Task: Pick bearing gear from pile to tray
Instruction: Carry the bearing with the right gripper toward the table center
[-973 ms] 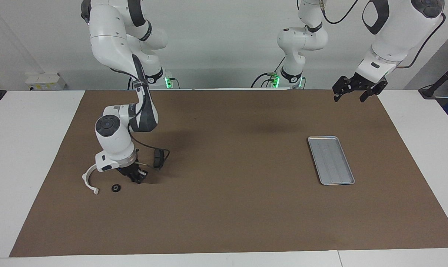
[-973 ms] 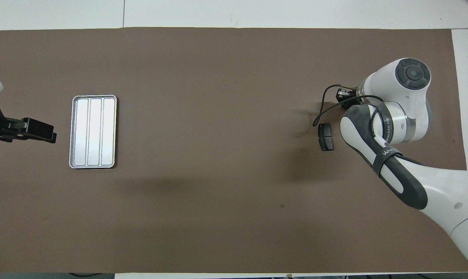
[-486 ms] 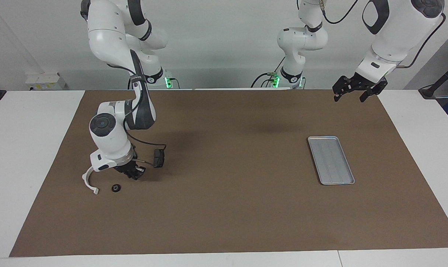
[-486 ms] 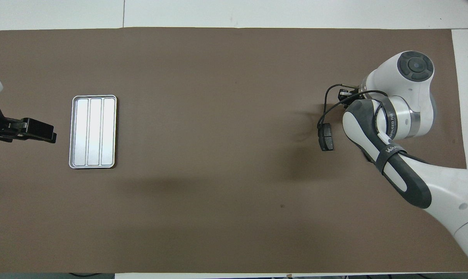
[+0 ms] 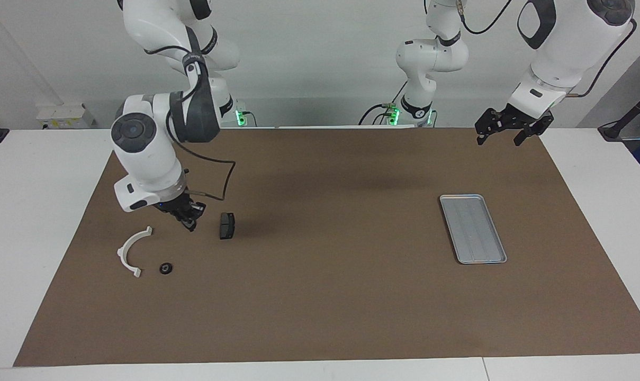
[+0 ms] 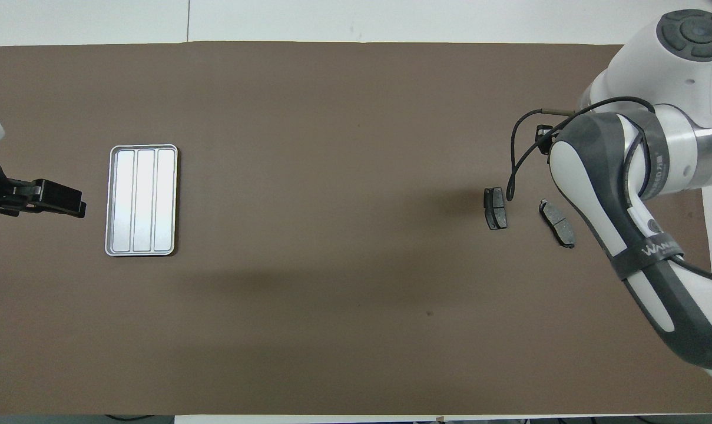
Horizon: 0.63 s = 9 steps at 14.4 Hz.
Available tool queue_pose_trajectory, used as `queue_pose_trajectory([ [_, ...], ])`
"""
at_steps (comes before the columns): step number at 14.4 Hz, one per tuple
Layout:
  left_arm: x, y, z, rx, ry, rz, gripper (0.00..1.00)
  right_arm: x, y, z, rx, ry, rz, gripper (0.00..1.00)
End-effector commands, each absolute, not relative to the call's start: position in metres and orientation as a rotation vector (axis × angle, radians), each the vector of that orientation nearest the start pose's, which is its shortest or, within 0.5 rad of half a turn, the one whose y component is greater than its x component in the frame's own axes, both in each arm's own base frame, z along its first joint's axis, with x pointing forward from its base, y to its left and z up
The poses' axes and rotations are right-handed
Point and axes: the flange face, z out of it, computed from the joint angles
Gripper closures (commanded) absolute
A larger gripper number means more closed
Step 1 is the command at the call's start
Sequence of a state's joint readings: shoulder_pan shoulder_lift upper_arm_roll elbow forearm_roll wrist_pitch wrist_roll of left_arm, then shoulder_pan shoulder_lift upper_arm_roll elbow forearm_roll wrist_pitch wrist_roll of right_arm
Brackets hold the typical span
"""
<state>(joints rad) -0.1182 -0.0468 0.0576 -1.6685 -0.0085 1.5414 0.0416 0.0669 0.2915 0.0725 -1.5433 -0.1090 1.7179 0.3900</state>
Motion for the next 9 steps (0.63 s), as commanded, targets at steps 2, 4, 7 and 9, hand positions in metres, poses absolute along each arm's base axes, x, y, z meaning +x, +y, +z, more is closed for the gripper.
queue_pose_trajectory([
  [2, 0.53, -0.033, 0.607, -3.159, 0.172, 0.114, 0.0, 0.605, 0.113, 0.523, -3.2, 0.333, 0.13, 1.0],
  [4, 0.53, -0.033, 0.607, -3.159, 0.172, 0.114, 0.0, 0.595, 0.147, 0.532, -3.147, 0.439, 0.129, 1.0],
  [7, 0.53, -0.033, 0.607, -3.159, 0.172, 0.112, 0.0, 0.572, 0.223, 0.538, -3.117, 0.576, 0.076, 1.0],
  [9, 0.53, -0.033, 0.607, -3.159, 0.172, 0.112, 0.0, 0.558, 0.261, 0.533, -3.107, 0.601, 0.053, 1.0],
])
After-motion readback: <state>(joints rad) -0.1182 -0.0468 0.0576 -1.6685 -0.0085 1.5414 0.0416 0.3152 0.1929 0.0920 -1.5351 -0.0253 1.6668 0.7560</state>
